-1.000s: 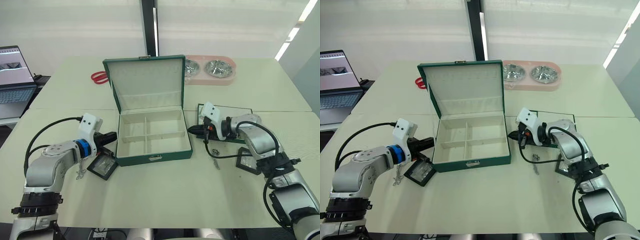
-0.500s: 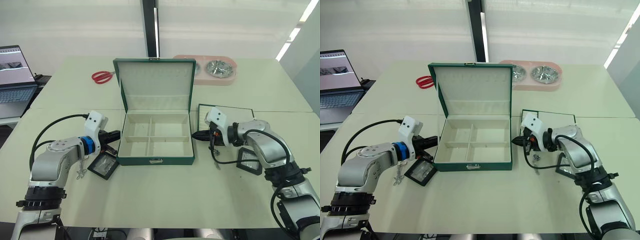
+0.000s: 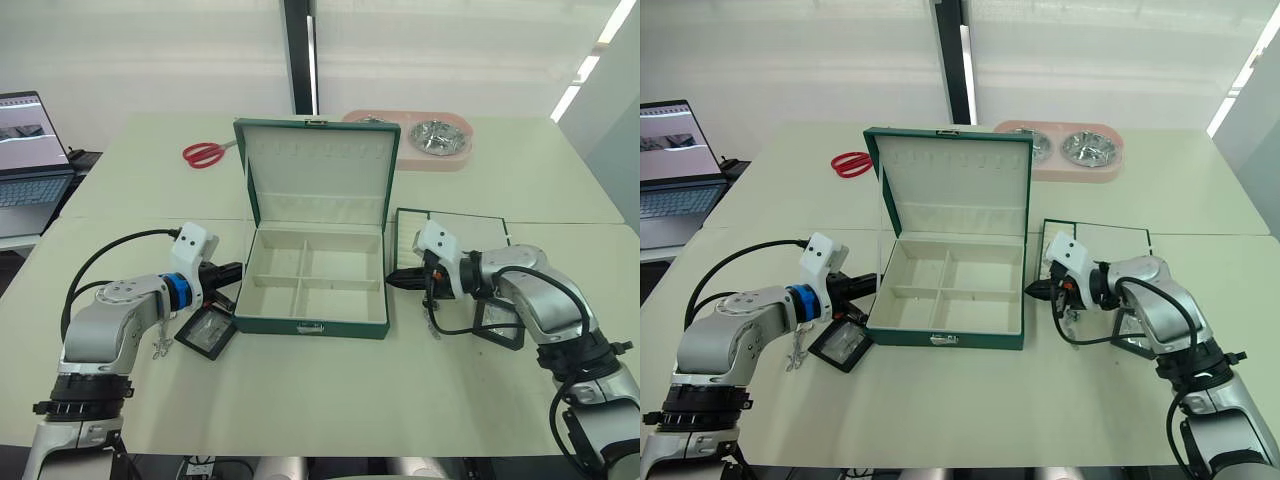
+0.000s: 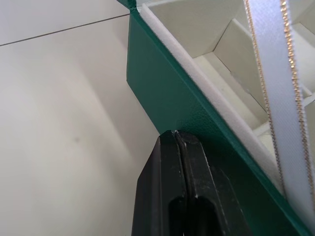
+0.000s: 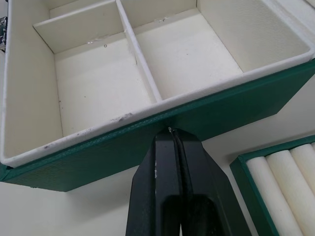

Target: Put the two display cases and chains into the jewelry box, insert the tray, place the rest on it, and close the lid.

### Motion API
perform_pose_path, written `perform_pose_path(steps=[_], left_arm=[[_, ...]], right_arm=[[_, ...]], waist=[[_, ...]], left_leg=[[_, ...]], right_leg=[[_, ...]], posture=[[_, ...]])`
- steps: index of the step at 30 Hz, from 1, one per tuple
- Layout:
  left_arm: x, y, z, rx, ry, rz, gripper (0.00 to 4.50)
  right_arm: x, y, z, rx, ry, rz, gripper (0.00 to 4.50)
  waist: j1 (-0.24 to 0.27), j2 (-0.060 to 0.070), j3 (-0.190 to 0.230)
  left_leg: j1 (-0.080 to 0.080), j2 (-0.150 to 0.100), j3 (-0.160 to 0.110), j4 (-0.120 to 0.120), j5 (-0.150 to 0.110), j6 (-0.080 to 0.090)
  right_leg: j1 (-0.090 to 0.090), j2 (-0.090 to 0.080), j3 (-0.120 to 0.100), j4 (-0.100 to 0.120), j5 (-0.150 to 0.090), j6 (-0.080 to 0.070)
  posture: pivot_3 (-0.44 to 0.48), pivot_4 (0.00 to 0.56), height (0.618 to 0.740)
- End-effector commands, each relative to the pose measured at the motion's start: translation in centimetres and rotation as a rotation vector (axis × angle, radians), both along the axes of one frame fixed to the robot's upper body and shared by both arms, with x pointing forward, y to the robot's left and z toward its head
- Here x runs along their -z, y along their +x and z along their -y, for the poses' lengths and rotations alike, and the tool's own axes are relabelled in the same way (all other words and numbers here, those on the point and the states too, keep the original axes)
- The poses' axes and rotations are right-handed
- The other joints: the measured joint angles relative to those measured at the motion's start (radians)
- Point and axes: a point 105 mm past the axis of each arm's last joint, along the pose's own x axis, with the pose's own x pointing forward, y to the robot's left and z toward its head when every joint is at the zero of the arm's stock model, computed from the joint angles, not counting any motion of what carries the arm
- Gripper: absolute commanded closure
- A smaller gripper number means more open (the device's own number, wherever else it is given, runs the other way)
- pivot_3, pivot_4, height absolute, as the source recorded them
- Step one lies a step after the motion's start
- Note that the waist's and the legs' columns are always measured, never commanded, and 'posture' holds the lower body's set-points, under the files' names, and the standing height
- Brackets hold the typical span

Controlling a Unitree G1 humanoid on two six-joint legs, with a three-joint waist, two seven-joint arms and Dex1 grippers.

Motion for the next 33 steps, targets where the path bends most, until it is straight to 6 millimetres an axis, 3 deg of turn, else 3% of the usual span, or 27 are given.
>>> perform_pose_path(steps=[1, 10, 22, 33], left_arm=[[0.0, -1.5, 4.6, 0.215, -0.068, -0.016, 4.5], [0.0, -1.2, 3.9, 0.186, -0.05, 0.0, 4.5], [-0.6, -1.0, 1.9, 0.131, -0.03, 0.02, 4.5], [-1.2, -0.8, 0.0, 0.078, -0.014, 0.046, 4.5]], right_arm=[[-1.1, -1.4, -2.6, -0.138, 0.058, 0.028, 4.46], [-1.1, -1.1, -2.3, -0.115, 0.059, 0.029, 4.46], [-1.9, -0.4, -0.3, -0.01, 0.078, 0.022, 4.46], [-2.6, -1.2, 0.1, 0.006, 0.112, 0.009, 4.46]], waist=[[0.0, 0.0, 0.0], [0.0, 0.0, 0.0], [0.0, 0.0, 0.0], [-0.002, 0.0, 0.001]], left_leg=[[0.0, 0.0, 0.0, 0.0, 0.0, 0.0], [0.0, 0.0, 0.0, 0.0, 0.0, 0.0], [0.0, 0.0, 0.0, 0.0, 0.0, 0.0], [0.0, 0.0, 0.0, 0.0, 0.0, 0.0]], right_leg=[[0.0, 0.0, 0.0, 0.0, 0.0, 0.0], [0.0, 0.0, 0.0, 0.0, 0.0, 0.0], [0.0, 0.0, 0.0, 0.0, 0.0, 0.0], [0.0, 0.0, 0.0, 0.0, 0.0, 0.0]], posture=[[0.0, 0.15, 0.74], [0.0, 0.15, 0.74], [0.0, 0.15, 0.74], [0.0, 0.15, 0.74]])
